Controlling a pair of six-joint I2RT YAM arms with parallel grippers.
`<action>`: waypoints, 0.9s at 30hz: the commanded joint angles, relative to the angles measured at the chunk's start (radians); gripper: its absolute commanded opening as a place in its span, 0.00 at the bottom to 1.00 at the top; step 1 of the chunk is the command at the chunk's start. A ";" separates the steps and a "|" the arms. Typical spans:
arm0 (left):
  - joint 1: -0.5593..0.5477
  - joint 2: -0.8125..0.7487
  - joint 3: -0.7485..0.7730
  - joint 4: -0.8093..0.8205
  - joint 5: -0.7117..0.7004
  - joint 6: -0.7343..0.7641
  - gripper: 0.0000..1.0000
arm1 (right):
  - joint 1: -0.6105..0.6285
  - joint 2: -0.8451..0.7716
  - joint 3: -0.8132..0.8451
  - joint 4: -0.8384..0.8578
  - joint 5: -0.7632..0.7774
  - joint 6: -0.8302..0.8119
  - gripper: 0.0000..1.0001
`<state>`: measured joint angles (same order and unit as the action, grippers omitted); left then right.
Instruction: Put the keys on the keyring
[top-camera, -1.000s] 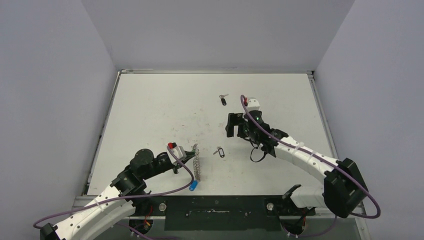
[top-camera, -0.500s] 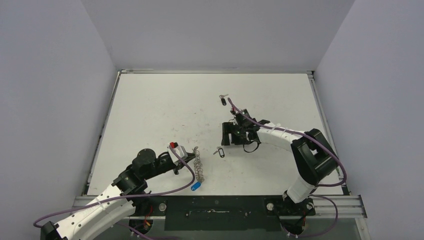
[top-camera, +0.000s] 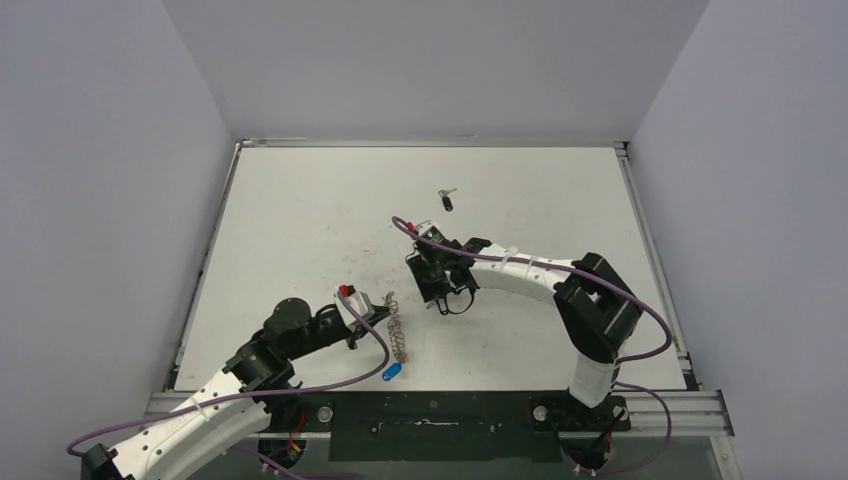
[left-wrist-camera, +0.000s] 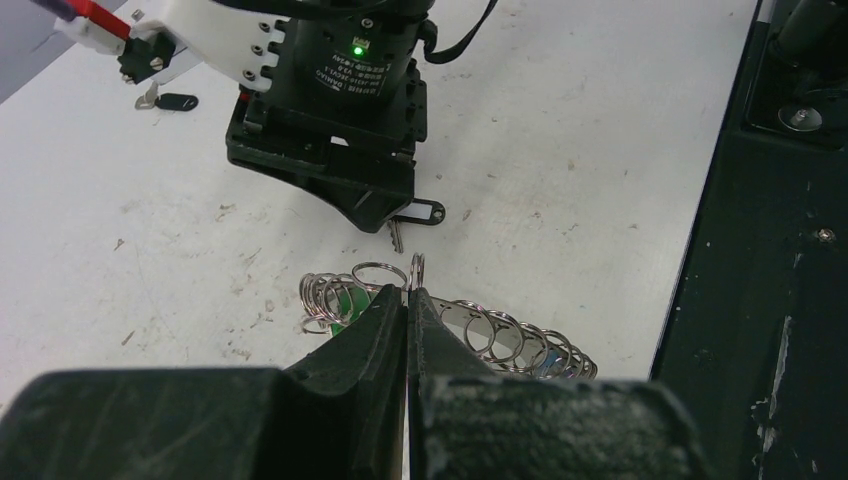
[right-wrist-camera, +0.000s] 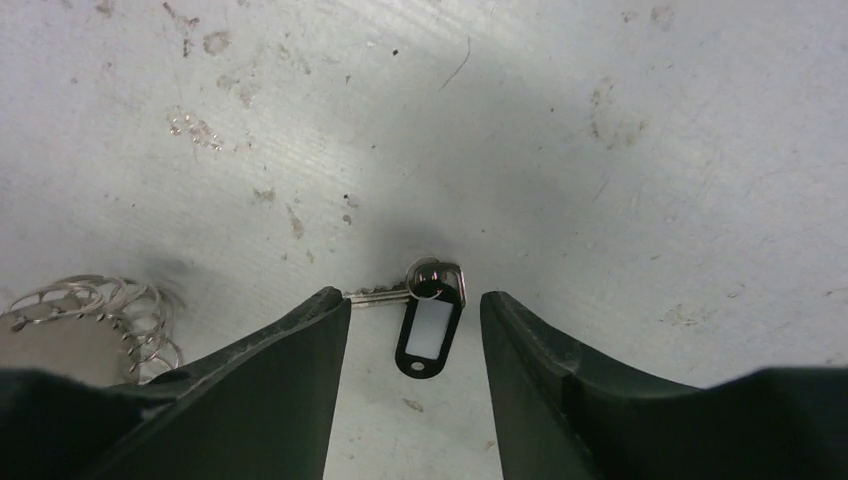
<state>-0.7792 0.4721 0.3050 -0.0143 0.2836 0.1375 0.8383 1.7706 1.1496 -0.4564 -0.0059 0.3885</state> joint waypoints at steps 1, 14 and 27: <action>0.001 -0.012 0.011 0.046 -0.010 -0.001 0.00 | 0.043 0.060 0.106 -0.111 0.180 -0.031 0.49; 0.001 -0.009 0.009 0.042 -0.012 -0.005 0.00 | 0.098 0.113 0.155 -0.169 0.270 -0.024 0.33; 0.001 -0.012 0.009 0.037 -0.015 -0.006 0.00 | 0.105 0.155 0.164 -0.146 0.216 -0.021 0.33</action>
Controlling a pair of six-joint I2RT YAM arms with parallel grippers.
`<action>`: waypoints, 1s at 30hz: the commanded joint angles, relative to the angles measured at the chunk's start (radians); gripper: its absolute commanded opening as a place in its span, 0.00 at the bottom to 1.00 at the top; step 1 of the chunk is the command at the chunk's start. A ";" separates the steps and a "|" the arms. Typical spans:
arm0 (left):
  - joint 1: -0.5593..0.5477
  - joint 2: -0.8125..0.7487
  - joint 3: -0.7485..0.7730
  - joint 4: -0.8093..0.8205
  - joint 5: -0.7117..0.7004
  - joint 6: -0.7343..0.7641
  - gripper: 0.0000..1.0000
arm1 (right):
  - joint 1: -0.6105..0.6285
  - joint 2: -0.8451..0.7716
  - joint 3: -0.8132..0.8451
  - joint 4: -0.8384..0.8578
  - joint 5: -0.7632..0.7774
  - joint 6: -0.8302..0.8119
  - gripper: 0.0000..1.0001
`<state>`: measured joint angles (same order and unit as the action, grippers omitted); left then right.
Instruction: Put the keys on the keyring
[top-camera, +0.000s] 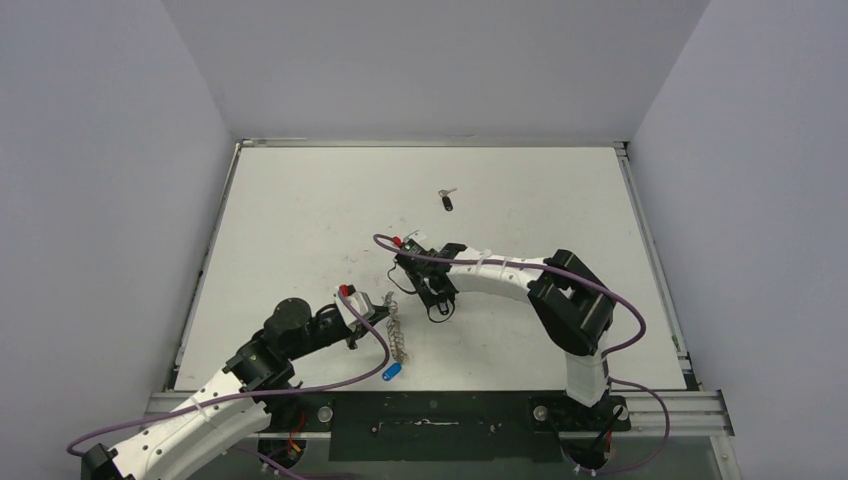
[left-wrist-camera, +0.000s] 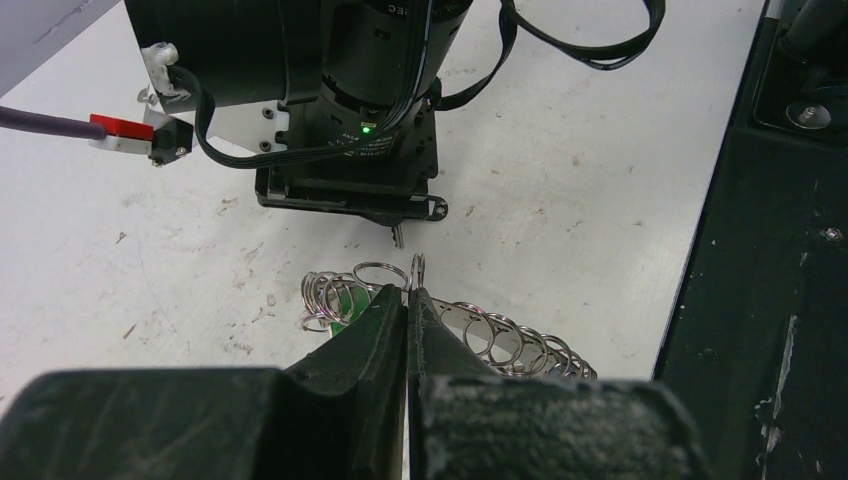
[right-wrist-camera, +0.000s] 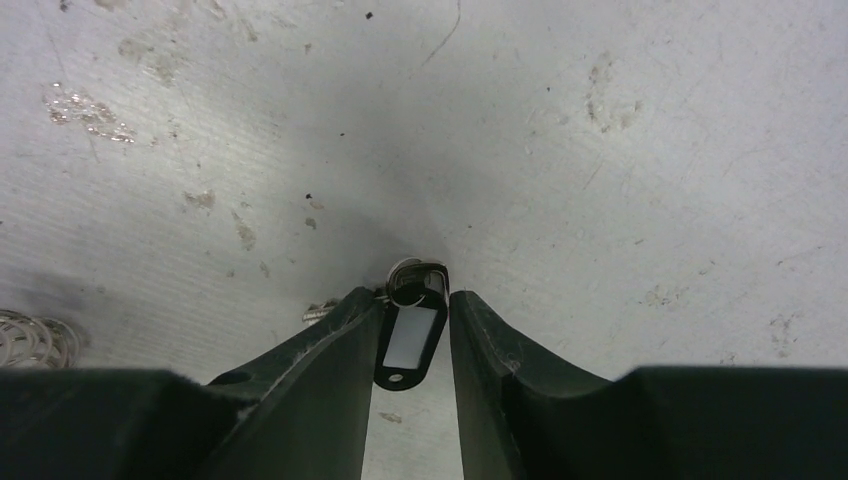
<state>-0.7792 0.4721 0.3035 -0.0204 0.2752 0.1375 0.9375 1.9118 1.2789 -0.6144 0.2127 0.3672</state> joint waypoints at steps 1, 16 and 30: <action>0.001 -0.012 0.011 0.043 -0.007 -0.007 0.00 | 0.006 0.017 0.036 0.012 -0.005 0.002 0.30; 0.001 -0.024 0.016 0.036 -0.012 -0.010 0.00 | 0.005 -0.043 0.035 -0.010 0.034 -0.005 0.00; 0.001 -0.033 0.000 0.069 -0.039 -0.060 0.00 | -0.014 -0.197 -0.049 0.063 -0.119 -0.101 0.00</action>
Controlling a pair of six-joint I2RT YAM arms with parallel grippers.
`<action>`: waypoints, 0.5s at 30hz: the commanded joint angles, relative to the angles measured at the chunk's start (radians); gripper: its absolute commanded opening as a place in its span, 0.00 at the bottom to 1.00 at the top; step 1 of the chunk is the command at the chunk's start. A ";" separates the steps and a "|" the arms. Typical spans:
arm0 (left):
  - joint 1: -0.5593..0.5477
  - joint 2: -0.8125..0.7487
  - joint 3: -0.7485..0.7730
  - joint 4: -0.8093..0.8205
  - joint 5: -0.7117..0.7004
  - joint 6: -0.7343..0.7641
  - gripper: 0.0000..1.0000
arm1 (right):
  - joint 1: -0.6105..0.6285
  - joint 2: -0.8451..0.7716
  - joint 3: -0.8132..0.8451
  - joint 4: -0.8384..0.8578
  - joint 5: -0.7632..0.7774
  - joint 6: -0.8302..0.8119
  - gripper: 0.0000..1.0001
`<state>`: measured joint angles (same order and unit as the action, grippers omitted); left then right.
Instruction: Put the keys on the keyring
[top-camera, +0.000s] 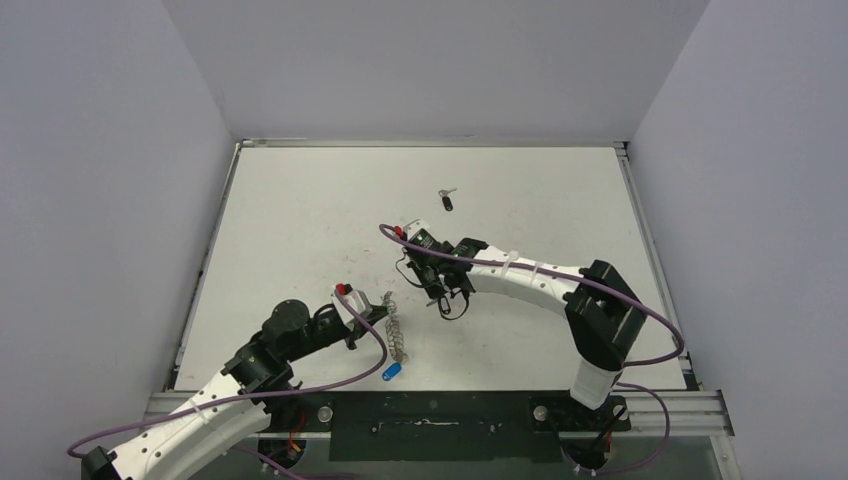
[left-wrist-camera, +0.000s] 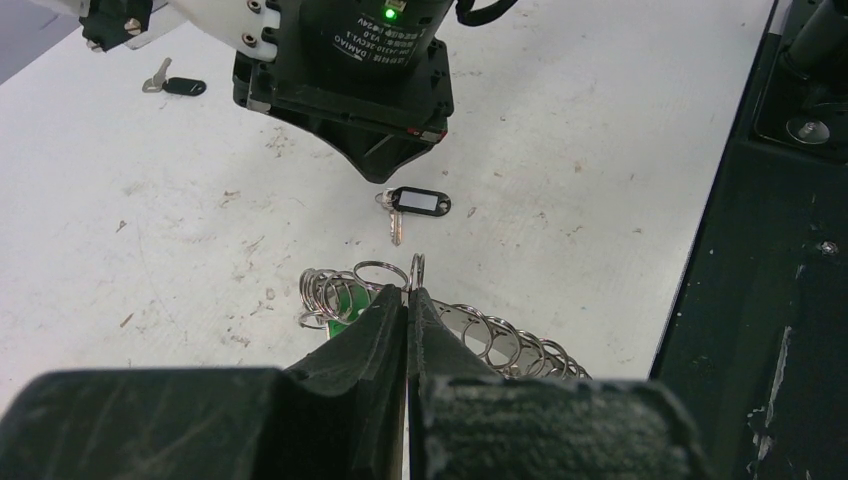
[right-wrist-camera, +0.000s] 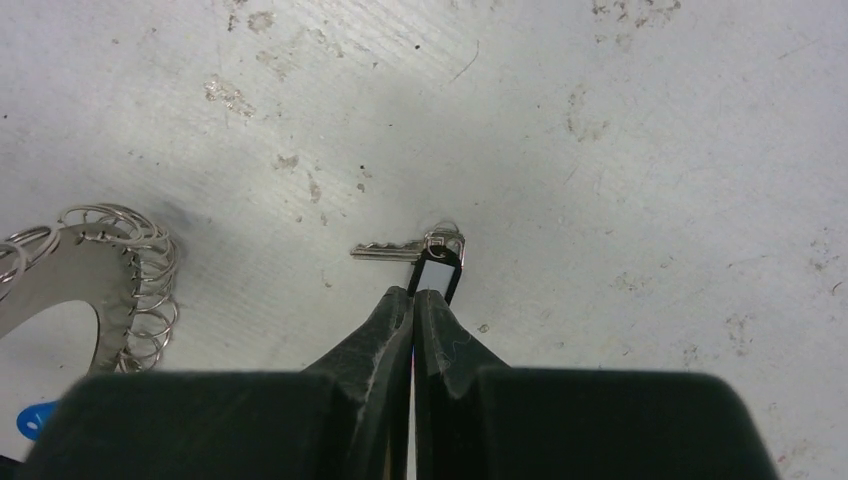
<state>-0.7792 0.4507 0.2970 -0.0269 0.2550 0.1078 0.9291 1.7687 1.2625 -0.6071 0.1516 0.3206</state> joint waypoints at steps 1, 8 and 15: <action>0.001 -0.012 0.006 0.076 -0.019 -0.032 0.00 | -0.007 -0.052 -0.037 0.063 -0.058 -0.056 0.00; 0.001 -0.014 0.001 0.075 -0.021 -0.037 0.00 | -0.008 0.044 0.047 -0.009 0.001 -0.012 0.26; 0.001 -0.014 -0.002 0.075 -0.023 -0.037 0.00 | -0.003 0.152 0.119 -0.059 0.033 0.000 0.35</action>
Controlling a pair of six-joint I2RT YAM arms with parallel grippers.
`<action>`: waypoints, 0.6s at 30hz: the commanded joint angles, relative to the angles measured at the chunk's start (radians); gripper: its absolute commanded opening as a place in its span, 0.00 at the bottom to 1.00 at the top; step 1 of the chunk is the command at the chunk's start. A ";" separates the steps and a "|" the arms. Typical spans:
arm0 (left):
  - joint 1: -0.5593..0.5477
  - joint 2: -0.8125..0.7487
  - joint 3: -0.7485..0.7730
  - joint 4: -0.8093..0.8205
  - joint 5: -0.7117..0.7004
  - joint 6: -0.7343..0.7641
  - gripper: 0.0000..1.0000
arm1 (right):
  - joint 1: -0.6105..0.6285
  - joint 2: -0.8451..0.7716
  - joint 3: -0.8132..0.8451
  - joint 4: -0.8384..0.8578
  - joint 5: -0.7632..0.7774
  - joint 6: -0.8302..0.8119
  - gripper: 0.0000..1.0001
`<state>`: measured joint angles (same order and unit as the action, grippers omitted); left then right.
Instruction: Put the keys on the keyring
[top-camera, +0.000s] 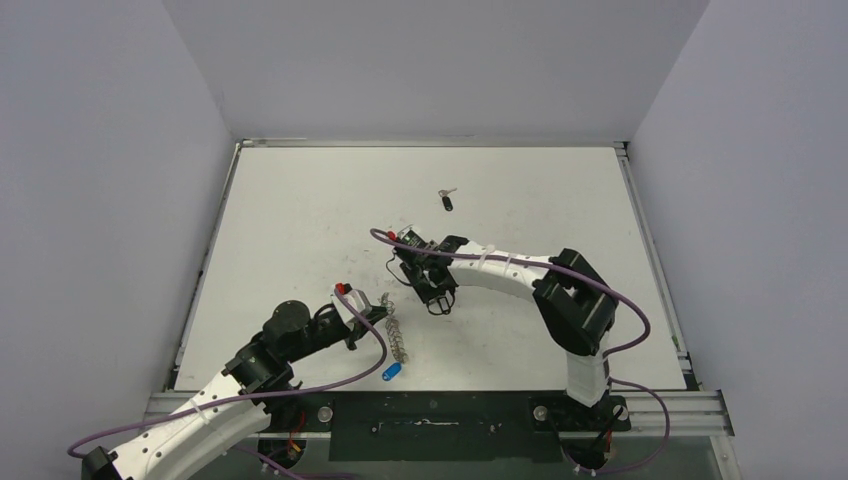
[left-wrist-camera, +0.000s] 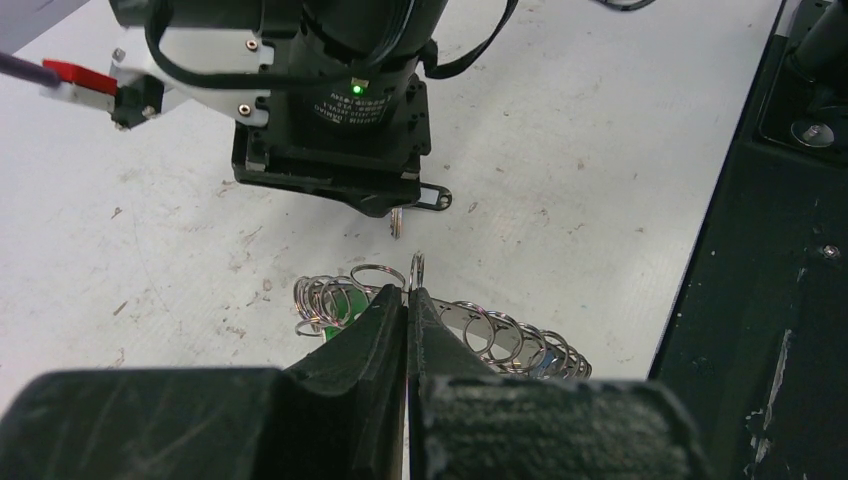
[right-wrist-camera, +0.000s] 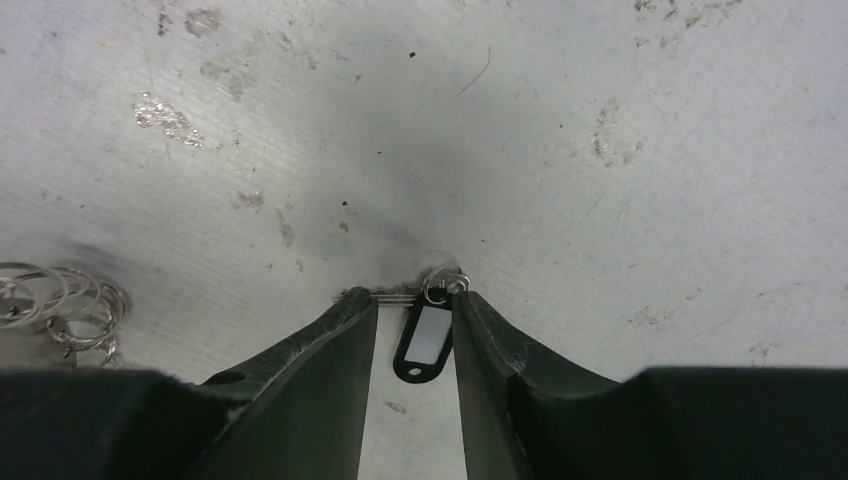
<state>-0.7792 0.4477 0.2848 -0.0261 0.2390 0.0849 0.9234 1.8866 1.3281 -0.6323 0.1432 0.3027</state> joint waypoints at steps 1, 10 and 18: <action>0.001 -0.010 0.009 0.075 -0.007 -0.013 0.00 | 0.001 0.044 0.056 -0.035 0.040 0.021 0.35; 0.001 -0.013 0.008 0.078 -0.005 -0.016 0.00 | -0.007 0.088 0.066 -0.050 0.060 0.059 0.31; 0.001 -0.020 0.008 0.084 -0.004 -0.015 0.00 | -0.029 0.073 0.048 -0.061 0.070 0.081 0.09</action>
<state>-0.7792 0.4412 0.2829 -0.0257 0.2386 0.0818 0.9092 1.9755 1.3632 -0.6735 0.1703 0.3611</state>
